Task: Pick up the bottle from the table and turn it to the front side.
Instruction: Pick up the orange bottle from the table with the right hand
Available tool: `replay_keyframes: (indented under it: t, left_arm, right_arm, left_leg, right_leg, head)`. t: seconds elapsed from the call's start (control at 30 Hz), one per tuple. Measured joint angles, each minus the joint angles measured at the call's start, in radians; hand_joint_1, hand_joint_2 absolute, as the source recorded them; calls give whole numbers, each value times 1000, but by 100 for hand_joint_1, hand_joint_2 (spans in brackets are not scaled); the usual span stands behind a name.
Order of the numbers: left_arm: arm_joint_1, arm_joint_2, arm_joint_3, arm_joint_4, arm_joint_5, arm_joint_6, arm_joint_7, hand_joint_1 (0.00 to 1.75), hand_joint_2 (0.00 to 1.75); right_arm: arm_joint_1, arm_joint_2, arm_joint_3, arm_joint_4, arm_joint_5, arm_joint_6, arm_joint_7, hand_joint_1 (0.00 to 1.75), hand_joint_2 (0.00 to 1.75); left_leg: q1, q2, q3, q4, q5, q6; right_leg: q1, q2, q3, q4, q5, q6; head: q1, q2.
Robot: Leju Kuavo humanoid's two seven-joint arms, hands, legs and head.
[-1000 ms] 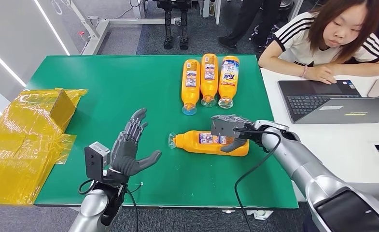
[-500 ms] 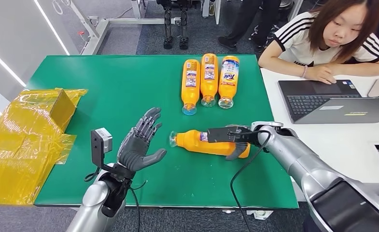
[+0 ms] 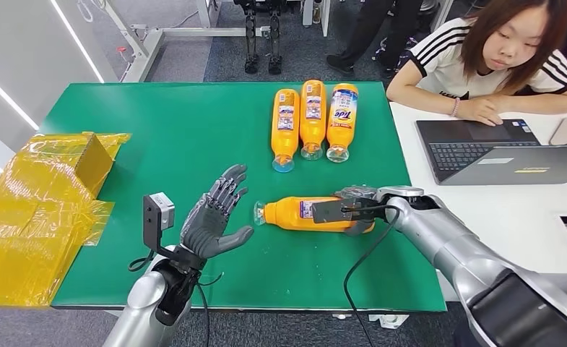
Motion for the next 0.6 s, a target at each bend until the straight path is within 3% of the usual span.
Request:
replay_keyframes:
  t: [0.37, 0.6]
  left_arm:
    - [7, -1, 6, 4, -3, 0, -13, 0, 175]
    - [44, 0, 15, 0, -70, 71, -60, 0, 175]
  right_arm:
    - [10, -13, 41, -38, 12, -59, -13, 175, 175]
    - [64, -12, 17, -58, -82, -179, -92, 175, 175]
  left_leg:
    - [0, 0, 0, 0, 0, 0]
    - [0, 0, 0, 0, 0, 0]
  right_leg:
    - [0, 0, 0, 0, 0, 0]
    - [0, 0, 0, 0, 0, 0]
  head:
    - [0, 0]
    - [0, 0]
